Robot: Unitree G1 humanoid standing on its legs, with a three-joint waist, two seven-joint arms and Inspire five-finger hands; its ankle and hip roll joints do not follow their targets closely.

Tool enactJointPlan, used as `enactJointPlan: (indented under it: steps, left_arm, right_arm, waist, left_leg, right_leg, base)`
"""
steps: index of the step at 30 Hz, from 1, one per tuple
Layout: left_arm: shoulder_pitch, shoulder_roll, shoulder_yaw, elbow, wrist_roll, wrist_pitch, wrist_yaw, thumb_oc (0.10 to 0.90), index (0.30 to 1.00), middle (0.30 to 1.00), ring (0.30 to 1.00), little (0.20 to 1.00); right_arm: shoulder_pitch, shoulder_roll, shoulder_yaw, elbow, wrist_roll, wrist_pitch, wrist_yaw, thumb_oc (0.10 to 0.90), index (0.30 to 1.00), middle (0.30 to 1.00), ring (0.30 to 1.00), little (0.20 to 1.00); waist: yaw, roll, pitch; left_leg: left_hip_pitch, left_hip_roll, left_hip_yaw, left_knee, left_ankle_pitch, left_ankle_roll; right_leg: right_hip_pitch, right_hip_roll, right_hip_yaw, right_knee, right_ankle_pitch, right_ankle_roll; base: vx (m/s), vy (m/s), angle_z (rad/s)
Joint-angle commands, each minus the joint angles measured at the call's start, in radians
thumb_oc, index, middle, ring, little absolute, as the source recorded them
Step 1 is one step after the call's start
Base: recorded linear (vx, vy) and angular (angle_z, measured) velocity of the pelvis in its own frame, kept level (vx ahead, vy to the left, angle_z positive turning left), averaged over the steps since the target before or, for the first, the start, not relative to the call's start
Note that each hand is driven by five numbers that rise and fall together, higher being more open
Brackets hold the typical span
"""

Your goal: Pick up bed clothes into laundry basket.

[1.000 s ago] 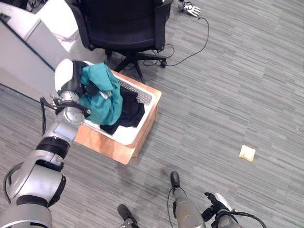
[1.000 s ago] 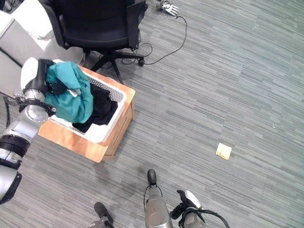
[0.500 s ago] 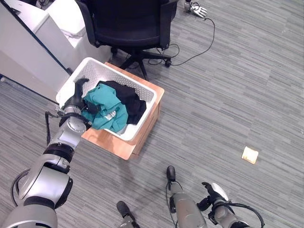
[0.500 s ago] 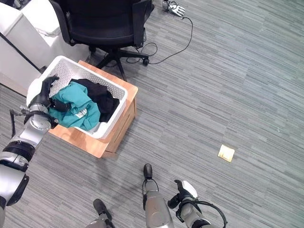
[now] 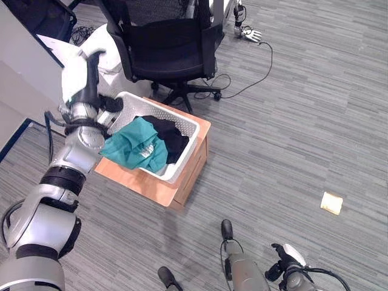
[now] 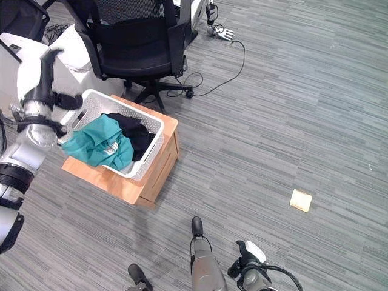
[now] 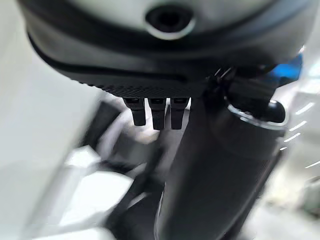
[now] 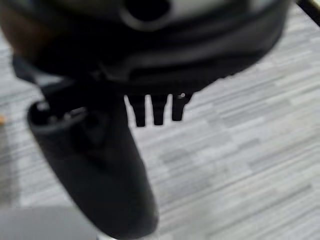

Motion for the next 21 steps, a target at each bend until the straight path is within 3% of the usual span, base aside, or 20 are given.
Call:
enactJointPlan:
  steps: [1, 3, 4, 5, 6, 8, 10, 11, 12, 14, 17, 18, 19, 21]
  left_arm:
    - [0.078, 0.05, 0.278, -0.262, -0.031, -0.186, 0.182, 0.8, 0.9, 0.9, 0.9, 0.9]
    - [0.173, 0.005, 0.355, -0.342, -0.066, -0.22, 0.192, 0.8, 0.9, 0.9, 0.9, 0.9]
    - [0.332, -0.083, 0.441, -0.471, -0.134, -0.297, 0.168, 0.8, 0.9, 0.9, 0.9, 0.9]
    - [0.336, -0.084, 0.444, -0.474, -0.134, -0.295, 0.166, 0.8, 0.9, 0.9, 0.9, 0.9]
    - [0.423, -0.122, 0.472, -0.533, -0.167, -0.331, 0.144, 0.8, 0.9, 0.9, 0.9, 0.9]
    - [0.625, -0.2, 0.517, -0.632, -0.269, -0.387, 0.04, 0.8, 0.9, 0.9, 0.9, 0.9]
    - [0.772, -0.269, 0.56, -0.63, -0.269, -0.372, 0.0, 0.8, 0.9, 0.9, 0.9, 0.9]
    - [0.786, -0.272, 0.558, -0.64, -0.27, -0.368, -0.003, 0.8, 0.9, 0.9, 0.9, 0.9]
    - [0.903, -0.326, 0.58, -0.6, -0.286, -0.353, -0.054, 0.8, 0.9, 0.9, 0.9, 0.9]
    - [0.978, -0.349, 0.562, -0.558, -0.334, -0.333, -0.12, 0.8, 0.9, 0.9, 0.9, 0.9]
    - [1.037, -0.349, 0.56, -0.524, -0.365, -0.315, -0.182, 0.8, 0.9, 0.9, 0.9, 0.9]
    - [1.103, -0.362, 0.566, -0.5, -0.407, -0.292, -0.237, 0.8, 0.9, 0.9, 0.9, 0.9]
    - [1.14, -0.348, 0.563, -0.482, -0.414, -0.27, -0.273, 0.8, 0.9, 0.9, 0.9, 0.9]
    - [1.155, -0.333, 0.57, -0.478, -0.413, -0.261, -0.283, 0.8, 0.9, 0.9, 0.9, 0.9]
  right_arm:
    - [-0.076, -0.008, 0.041, -0.115, -0.037, -0.044, -0.028, 0.8, 0.9, 0.9, 0.9, 0.9]
    - [-0.11, -0.039, 0.045, -0.179, -0.046, -0.044, -0.033, 0.8, 0.9, 0.9, 0.9, 0.9]
    - [-0.196, -0.119, 0.017, -0.366, -0.044, -0.057, -0.037, 0.8, 0.9, 0.9, 0.9, 0.9]
    - [-0.195, -0.121, 0.018, -0.368, -0.044, -0.056, -0.036, 0.8, 0.9, 0.9, 0.9, 0.9]
    - [-0.242, -0.179, -0.001, -0.472, -0.042, -0.071, -0.039, 0.8, 0.9, 0.9, 0.9, 0.9]
    - [-0.369, -0.346, -0.062, -0.75, -0.041, -0.103, -0.045, 0.8, 0.9, 0.9, 0.9, 0.9]
    - [-0.271, -0.335, -0.081, -0.914, -0.193, -0.149, -0.055, 0.8, 0.9, 0.9, 0.9, 0.9]
    - [-0.248, -0.337, -0.09, -0.931, -0.198, -0.147, -0.051, 0.8, 0.9, 0.9, 0.9, 0.9]
    - [-0.158, -0.356, -0.177, -1.055, -0.263, -0.179, -0.065, 0.8, 0.9, 0.9, 0.9, 0.9]
    - [-0.113, -0.362, -0.229, -1.132, -0.272, -0.192, -0.058, 0.8, 0.9, 0.9, 0.9, 0.9]
    - [-0.117, -0.377, -0.265, -1.208, -0.261, -0.197, -0.04, 0.8, 0.9, 0.9, 0.9, 0.9]
    - [-0.128, -0.391, -0.282, -1.261, -0.243, -0.208, -0.017, 0.8, 0.9, 0.9, 0.9, 0.9]
    - [-0.149, -0.38, -0.281, -1.286, -0.209, -0.214, 0.004, 0.8, 0.9, 0.9, 0.9, 0.9]
    - [-0.175, -0.365, -0.259, -1.297, -0.173, -0.214, 0.029, 0.8, 0.9, 0.9, 0.9, 0.9]
  waist:
    - [0.027, -0.068, -0.024]
    - [0.033, -0.067, -0.025]
    - [0.062, -0.077, -0.024]
    - [0.061, -0.075, -0.025]
    - [0.079, -0.081, -0.023]
    - [0.119, -0.11, -0.016]
    - [0.123, -0.126, 0.002]
    - [0.12, -0.124, -0.004]
    - [0.127, -0.134, -0.006]
    - [0.128, -0.129, -0.021]
    - [0.129, -0.128, -0.027]
    - [0.142, -0.124, -0.038]
    - [0.163, -0.118, -0.043]
    - [0.196, -0.117, -0.029]
  left_leg:
    - [0.053, 0.084, -0.077, 0.006, 0.031, -0.089]
    - [0.057, 0.086, -0.08, 0.006, 0.048, -0.089]
    - [0.064, 0.082, -0.093, 0.011, 0.053, -0.086]
    - [0.063, 0.083, -0.093, 0.01, 0.054, -0.086]
    - [0.067, 0.079, -0.095, 0.017, 0.054, -0.083]
    - [0.077, 0.072, -0.063, 0.138, -0.011, -0.062]
    - [0.095, 0.061, -0.034, 0.249, -0.056, -0.053]
    - [0.09, 0.065, -0.042, 0.261, -0.064, -0.052]
    - [0.122, 0.054, -0.044, 0.349, -0.107, -0.048]
    - [0.146, 0.066, -0.101, 0.405, -0.144, -0.06]
    - [0.184, 0.071, -0.086, 0.342, -0.176, -0.057]
    - [0.217, 0.046, -0.078, 0.236, -0.213, -0.041]
    - [0.235, 0.018, -0.09, 0.114, -0.203, -0.017]
    - [0.241, -0.016, -0.124, 0.043, -0.183, 0.005]
  right_leg:
    - [0.167, -0.024, 0.006, -0.005, -0.251, 0.108]
    - [0.171, -0.02, 0.006, -0.005, -0.25, 0.103]
    - [0.184, -0.016, 0.001, -0.005, -0.258, 0.095]
    - [0.184, -0.016, 0.001, -0.005, -0.257, 0.094]
    - [0.193, -0.018, -0.004, -0.005, -0.26, 0.09]
    - [0.225, -0.039, -0.054, -0.005, -0.267, 0.065]
    - [0.234, -0.06, -0.102, -0.002, -0.258, 0.044]
    - [0.24, -0.06, -0.108, -0.003, -0.259, 0.045]
    - [0.239, -0.086, -0.174, 0.001, -0.251, 0.027]
    - [0.259, -0.097, -0.233, 0.003, -0.265, 0.026]
    - [0.261, -0.116, -0.301, 0.009, -0.244, 0.036]
    - [0.255, -0.136, -0.335, 0.014, -0.214, 0.054]
    - [0.224, -0.166, -0.363, 0.055, -0.19, 0.074]
    - [0.18, -0.198, -0.37, 0.127, -0.177, 0.094]
  base:
    - [-0.01, -0.064, -0.17]
    - [-0.04, -0.055, -0.07]
    - [-0.05, -0.027, 0.04]
    - [-0.06, -0.044, 0.1]
    - [-0.08, -0.109, 0.22]
    - [-0.18, -0.195, 0.4]
    - [-0.18, -0.124, 0.77]
    - [-0.23, -0.103, 0.76]
    - [-0.22, -0.098, 1.15]
    - [-0.18, -0.045, 1.98]
    - [-0.15, 0.067, 1.03]
    - [-0.31, 0.297, 1.3]
    - [-0.4, 0.345, 1.54]
    - [-0.34, 0.223, 1.08]
